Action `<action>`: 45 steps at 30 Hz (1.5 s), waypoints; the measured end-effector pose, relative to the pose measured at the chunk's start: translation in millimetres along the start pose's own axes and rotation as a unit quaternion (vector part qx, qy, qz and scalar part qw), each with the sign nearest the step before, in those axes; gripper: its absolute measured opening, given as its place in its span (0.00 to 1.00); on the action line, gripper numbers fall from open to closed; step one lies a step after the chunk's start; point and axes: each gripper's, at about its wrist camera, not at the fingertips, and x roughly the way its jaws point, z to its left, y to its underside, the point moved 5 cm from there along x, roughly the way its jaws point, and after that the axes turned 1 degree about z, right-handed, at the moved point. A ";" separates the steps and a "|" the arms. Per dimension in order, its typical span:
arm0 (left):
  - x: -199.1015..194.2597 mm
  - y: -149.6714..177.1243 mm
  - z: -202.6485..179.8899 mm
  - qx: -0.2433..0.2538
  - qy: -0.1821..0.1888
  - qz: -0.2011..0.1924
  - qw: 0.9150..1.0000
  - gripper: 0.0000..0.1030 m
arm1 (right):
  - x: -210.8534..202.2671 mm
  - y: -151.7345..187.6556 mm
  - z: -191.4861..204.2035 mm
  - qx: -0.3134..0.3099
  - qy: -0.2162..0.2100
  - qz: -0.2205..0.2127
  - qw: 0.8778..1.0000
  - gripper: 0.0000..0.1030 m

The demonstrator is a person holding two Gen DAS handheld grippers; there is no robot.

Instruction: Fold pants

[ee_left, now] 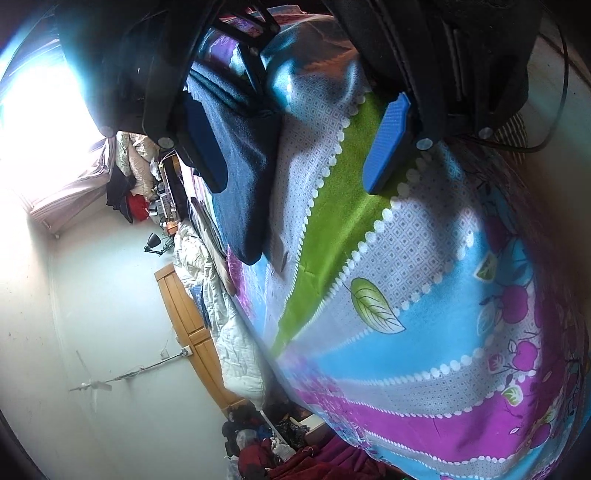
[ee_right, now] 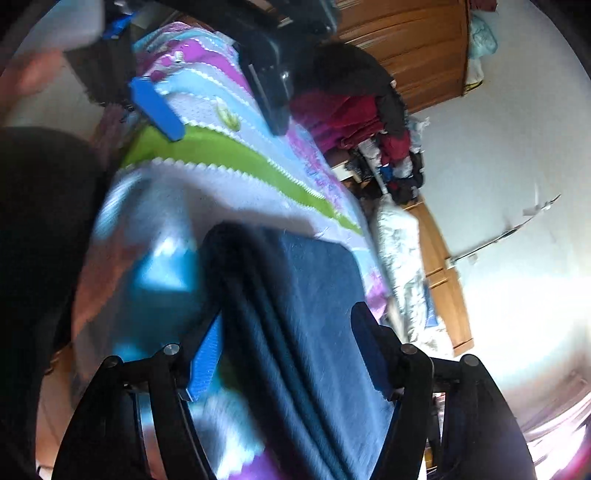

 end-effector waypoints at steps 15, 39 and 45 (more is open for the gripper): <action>-2.3 2.3 -4.0 0.008 -0.010 0.001 1.000 0.75 | 25.2 -24.3 -28.1 0.065 0.002 0.022 0.998 0.44; 197.4 -81.7 -101.8 0.120 -0.010 0.260 0.958 0.74 | 1.0 -4.8 -81.1 0.145 -0.073 -0.007 0.987 0.14; 188.0 -76.6 -145.5 0.187 -0.013 0.247 0.951 0.21 | -11.6 8.8 -108.7 0.205 -0.094 -0.008 0.974 0.14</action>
